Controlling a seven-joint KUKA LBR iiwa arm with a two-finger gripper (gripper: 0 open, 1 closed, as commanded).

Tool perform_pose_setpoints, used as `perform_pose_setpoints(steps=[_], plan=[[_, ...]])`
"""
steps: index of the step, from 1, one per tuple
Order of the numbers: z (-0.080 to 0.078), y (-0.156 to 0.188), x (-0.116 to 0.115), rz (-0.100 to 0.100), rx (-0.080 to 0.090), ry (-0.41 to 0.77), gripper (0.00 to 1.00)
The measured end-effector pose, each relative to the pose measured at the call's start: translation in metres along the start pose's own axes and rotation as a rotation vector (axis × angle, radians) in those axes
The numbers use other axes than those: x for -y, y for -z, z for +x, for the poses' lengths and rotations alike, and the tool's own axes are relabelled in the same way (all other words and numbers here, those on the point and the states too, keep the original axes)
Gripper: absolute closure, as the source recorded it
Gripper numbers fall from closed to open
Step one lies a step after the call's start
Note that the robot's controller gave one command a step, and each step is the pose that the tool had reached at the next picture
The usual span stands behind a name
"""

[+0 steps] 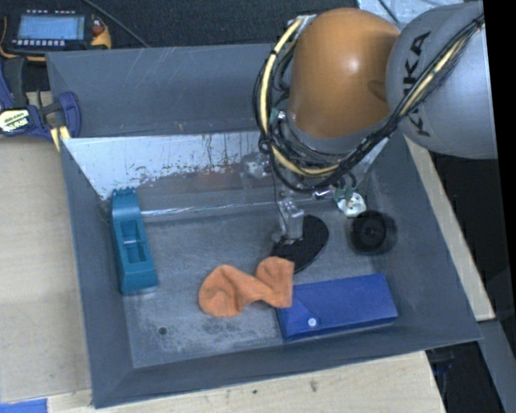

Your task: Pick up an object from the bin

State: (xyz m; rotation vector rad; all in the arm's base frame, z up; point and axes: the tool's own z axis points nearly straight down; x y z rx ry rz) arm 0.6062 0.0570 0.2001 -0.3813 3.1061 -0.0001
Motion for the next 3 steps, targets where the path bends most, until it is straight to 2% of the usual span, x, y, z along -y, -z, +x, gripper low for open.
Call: perform_pose_setpoints(steps=[1, 2, 3], plan=[[0.057, -0.045, 0.016, -0.001, -0.009, -0.043, 0.00], [0.049, -0.060, -0.008, 0.000, -0.016, -0.010, 0.00], [0.028, -0.077, 0.010, -0.006, -0.004, 0.065, 0.00]])
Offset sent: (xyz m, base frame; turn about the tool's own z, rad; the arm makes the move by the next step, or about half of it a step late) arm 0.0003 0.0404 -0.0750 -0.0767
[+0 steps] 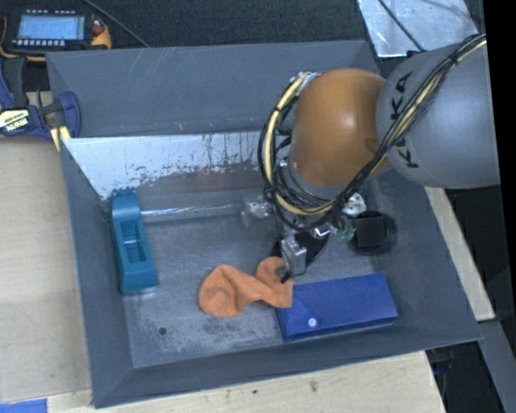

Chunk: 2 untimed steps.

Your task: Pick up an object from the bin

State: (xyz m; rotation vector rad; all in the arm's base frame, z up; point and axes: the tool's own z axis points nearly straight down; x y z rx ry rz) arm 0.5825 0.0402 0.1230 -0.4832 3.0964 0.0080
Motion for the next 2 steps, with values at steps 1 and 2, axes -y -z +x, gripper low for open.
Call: perform_pose_setpoints(steps=[1, 2], plan=[[0.011, -0.020, 0.028, 0.009, -0.008, 0.088, 0.00], [0.009, -0.025, 0.017, 0.009, -0.008, 0.133, 0.00]])
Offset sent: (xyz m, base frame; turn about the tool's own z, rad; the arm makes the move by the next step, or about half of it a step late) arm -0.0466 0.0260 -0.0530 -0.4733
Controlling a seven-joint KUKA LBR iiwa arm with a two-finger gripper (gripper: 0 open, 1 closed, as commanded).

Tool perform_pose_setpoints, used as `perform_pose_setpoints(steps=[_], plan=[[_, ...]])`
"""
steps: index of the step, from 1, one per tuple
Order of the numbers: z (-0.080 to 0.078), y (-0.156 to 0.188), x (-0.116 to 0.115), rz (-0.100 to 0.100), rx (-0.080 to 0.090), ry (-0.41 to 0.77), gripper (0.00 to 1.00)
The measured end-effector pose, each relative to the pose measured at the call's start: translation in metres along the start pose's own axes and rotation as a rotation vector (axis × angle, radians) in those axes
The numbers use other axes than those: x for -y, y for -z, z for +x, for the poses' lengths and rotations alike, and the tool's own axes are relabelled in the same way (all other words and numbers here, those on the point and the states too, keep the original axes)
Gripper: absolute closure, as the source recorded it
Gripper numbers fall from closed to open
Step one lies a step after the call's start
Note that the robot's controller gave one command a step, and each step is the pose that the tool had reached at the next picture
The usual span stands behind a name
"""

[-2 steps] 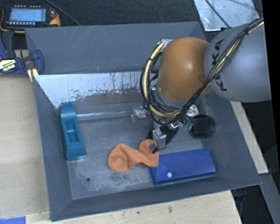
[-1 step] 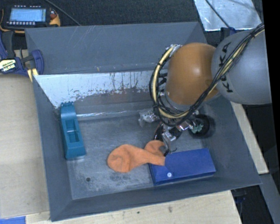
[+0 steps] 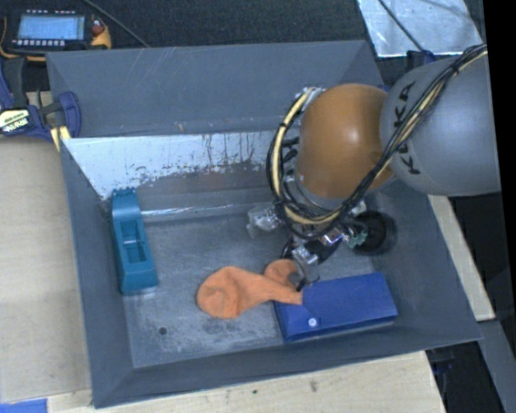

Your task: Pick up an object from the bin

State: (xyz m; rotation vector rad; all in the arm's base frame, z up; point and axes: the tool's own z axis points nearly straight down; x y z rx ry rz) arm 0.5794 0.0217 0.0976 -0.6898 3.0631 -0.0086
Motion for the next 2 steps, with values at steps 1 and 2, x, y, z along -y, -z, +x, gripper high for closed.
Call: perform_pose_setpoints(steps=[1, 2], plan=[[-0.005, 0.012, 0.008, -0.008, 0.000, 0.152, 0.00], [0.066, -0.025, 0.016, 0.001, 0.009, 0.210, 1.00]])
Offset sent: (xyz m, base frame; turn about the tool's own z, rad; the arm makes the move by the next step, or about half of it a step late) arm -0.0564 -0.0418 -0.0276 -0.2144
